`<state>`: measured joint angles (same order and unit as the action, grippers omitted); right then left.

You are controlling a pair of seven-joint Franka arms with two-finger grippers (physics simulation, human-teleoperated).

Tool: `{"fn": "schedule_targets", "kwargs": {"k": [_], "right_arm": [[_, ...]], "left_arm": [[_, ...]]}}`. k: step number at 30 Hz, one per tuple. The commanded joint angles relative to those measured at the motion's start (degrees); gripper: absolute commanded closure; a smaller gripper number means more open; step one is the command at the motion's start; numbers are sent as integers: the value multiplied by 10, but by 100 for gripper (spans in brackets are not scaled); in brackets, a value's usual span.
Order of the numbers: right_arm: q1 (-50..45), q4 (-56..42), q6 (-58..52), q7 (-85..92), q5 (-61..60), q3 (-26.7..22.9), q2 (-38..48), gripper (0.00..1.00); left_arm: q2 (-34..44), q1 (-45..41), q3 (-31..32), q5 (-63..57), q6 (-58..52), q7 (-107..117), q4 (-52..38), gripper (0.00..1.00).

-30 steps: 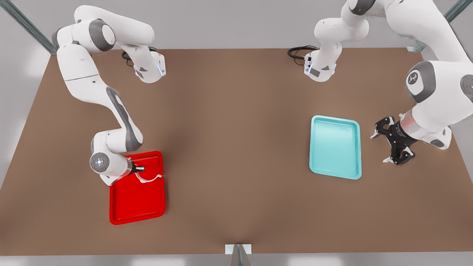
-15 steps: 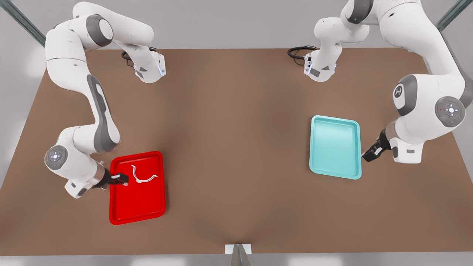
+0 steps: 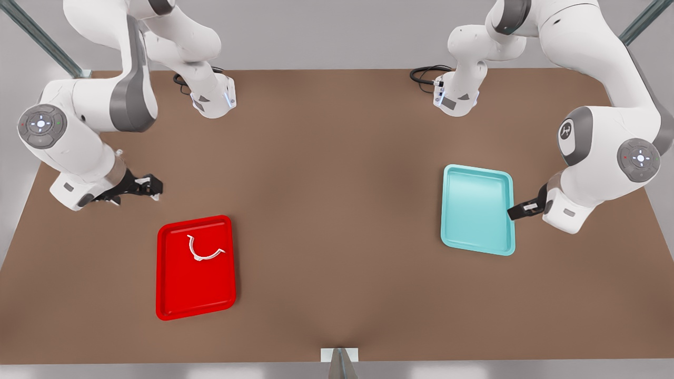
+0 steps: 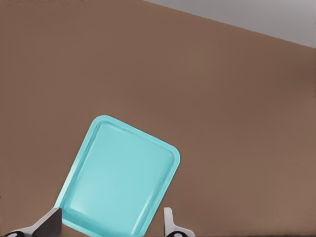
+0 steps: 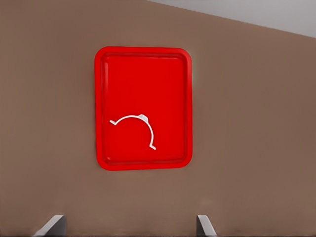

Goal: Take the drainage pipe clamp from the left arm, pass it to the right arm, and place it in the plate on the right side

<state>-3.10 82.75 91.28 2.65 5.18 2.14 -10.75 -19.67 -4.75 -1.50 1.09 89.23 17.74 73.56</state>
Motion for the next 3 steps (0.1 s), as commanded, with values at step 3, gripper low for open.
{"fn": "schedule_targets", "kwargs": {"k": [3], "right_arm": [[1,22,12,-20,-25,11,16,0]], "left_arm": [[1,-4,-1,0,-3,-177,0,0]]}}
